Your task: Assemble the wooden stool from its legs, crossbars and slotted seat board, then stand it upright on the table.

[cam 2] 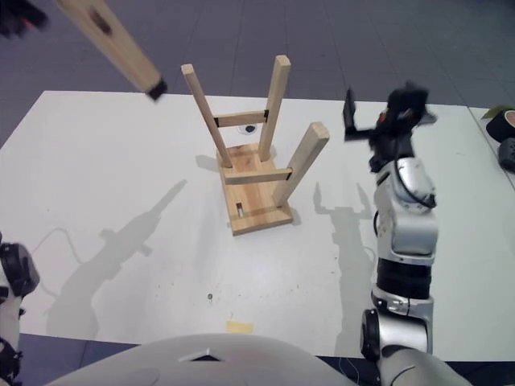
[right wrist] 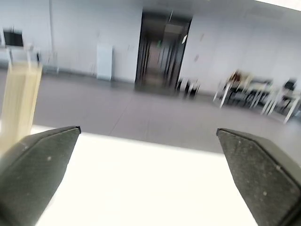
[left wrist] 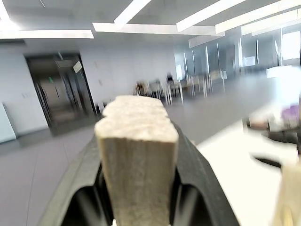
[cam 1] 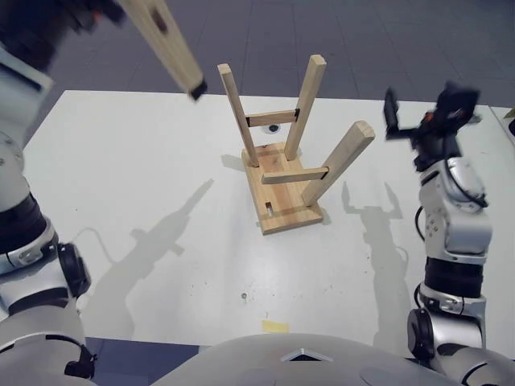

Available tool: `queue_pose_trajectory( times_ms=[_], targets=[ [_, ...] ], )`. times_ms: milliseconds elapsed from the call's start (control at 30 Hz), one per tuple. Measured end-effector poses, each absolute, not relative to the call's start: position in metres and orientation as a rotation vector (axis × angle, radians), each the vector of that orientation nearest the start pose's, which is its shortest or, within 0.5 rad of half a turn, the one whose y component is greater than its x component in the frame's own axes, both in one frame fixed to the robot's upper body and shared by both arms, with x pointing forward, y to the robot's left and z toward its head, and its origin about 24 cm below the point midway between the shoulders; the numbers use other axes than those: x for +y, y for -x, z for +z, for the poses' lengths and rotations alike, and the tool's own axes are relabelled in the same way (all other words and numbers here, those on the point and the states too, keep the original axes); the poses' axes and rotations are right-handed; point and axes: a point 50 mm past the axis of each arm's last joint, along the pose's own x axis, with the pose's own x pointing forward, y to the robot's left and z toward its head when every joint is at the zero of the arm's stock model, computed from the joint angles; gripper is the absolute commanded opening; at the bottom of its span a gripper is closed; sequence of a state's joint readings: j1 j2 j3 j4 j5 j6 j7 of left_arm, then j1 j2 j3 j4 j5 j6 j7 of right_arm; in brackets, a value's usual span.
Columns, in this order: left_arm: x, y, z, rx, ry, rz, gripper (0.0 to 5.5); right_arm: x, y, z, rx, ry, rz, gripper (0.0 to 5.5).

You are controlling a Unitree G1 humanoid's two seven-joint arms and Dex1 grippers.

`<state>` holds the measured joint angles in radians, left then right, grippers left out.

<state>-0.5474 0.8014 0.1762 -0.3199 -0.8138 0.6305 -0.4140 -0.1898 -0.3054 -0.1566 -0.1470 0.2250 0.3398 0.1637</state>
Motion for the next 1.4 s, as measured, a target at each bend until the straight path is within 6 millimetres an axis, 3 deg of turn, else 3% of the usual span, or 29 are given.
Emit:
queue_pose_trajectory(
  times_ms=[100,267,367,467,533,733,933,1100,1267,1400],
  targets=[
    [0.216,-0.284,0.242,-0.141,-0.183,-0.6,1.04,-0.191,-0.266,0.106,-0.034,-0.02,0.236,5.4],
    [0.212,-0.287,0.231,-0.146,-0.145,-0.595,1.04,-0.152,-0.243,0.12,-0.082,-0.125,0.569,5.4],
    [0.211,-0.29,0.225,-0.13,-0.153,-0.589,1.04,-0.152,-0.24,0.124,-0.075,-0.099,0.609,5.4],
    [0.216,-0.292,0.225,-0.13,-0.159,-0.562,1.04,-0.174,-0.242,0.13,-0.077,-0.107,0.539,5.4],
    [0.223,-0.295,0.222,-0.115,-0.164,-0.524,1.04,-0.184,-0.236,0.142,-0.084,-0.186,0.587,5.4],
    [0.229,-0.293,0.217,-0.118,-0.077,-0.482,1.04,-0.169,-0.205,0.176,-0.085,-0.392,1.011,5.4],
    [0.227,-0.293,0.214,-0.124,0.019,-0.5,1.04,-0.143,-0.216,0.163,0.048,-0.231,1.201,5.4],
    [0.221,-0.289,0.209,-0.092,0.071,-0.512,1.04,-0.134,-0.228,0.14,0.118,-0.026,1.229,4.66],
    [0.22,-0.275,0.178,-0.007,0.191,-0.398,1.04,-0.131,-0.225,0.136,0.089,-0.031,1.23,3.74],
    [0.219,-0.266,0.167,0.022,0.252,-0.377,1.04,-0.128,-0.221,0.131,0.076,-0.052,1.193,3.09]
  ],
)
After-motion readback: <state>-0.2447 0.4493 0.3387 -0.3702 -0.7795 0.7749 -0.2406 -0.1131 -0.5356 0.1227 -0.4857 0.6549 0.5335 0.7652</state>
